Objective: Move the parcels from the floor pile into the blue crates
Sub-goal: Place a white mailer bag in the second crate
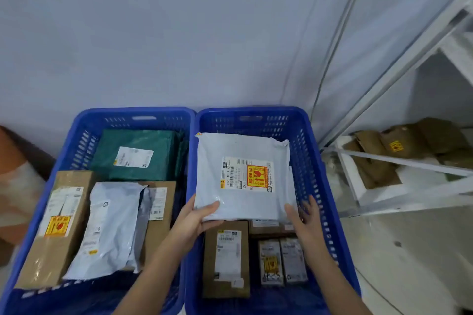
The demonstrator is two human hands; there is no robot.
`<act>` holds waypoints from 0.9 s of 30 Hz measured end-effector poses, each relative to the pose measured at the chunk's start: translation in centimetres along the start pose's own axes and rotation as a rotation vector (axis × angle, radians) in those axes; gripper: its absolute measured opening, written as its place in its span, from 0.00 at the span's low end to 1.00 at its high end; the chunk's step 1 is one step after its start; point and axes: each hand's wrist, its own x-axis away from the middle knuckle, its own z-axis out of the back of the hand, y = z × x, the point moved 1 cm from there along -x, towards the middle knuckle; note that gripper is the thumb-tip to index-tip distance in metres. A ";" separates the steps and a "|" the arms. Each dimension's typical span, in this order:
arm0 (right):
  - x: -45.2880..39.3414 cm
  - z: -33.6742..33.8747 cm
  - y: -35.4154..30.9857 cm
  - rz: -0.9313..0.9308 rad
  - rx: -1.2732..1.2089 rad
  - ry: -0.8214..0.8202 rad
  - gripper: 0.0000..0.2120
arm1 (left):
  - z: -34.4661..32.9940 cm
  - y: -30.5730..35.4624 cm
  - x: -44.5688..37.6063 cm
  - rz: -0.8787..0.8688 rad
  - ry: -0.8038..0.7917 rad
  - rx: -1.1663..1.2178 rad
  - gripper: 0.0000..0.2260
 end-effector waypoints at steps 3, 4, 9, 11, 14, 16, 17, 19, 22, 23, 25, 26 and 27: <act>-4.9 -1.2 -1.9 -0.163 0.114 -0.287 0.34 | -0.6 1.1 -4.0 0.042 -0.038 0.011 0.26; -6.4 -1.8 -2.4 -0.198 0.141 -0.351 0.34 | -0.9 1.3 -5.3 0.044 -0.057 0.000 0.25; -13.3 -5.2 -2.5 -0.149 0.194 -0.302 0.18 | -2.3 2.0 -12.5 -0.030 0.094 -0.376 0.19; -15.4 -6.5 -1.3 -0.146 0.184 -0.286 0.18 | -2.5 1.8 -15.4 -0.029 0.224 -0.684 0.20; -18.4 -8.1 1.6 -0.169 0.244 -0.316 0.19 | -2.2 0.1 -18.7 0.034 0.304 -1.107 0.17; -19.9 -9.1 3.7 -0.177 0.291 -0.341 0.20 | -1.5 -1.3 -20.5 0.090 0.310 -1.251 0.15; -20.5 -9.6 4.8 -0.170 0.306 -0.347 0.20 | -1.0 -1.9 -21.3 0.131 0.311 -1.314 0.15; -21.7 -10.5 6.8 -0.144 0.328 -0.346 0.22 | -0.2 -3.2 -22.9 0.223 0.331 -1.407 0.17; -23.6 -11.8 9.1 -0.105 0.381 -0.333 0.24 | 0.5 -5.5 -24.6 0.224 0.383 -1.504 0.22; -24.3 -12.2 9.8 -0.086 0.411 -0.341 0.24 | 0.7 -6.4 -25.2 0.191 0.395 -1.545 0.24; -25.7 -12.8 11.2 -0.055 0.469 -0.364 0.24 | 1.3 -7.8 -26.5 0.157 0.406 -1.584 0.28; -26.3 -13.0 11.9 -0.045 0.499 -0.368 0.23 | 1.6 -8.3 -27.1 0.151 0.406 -1.585 0.29; -26.8 -13.3 12.5 -0.032 0.533 -0.367 0.23 | 1.8 -8.7 -27.7 0.147 0.406 -1.582 0.30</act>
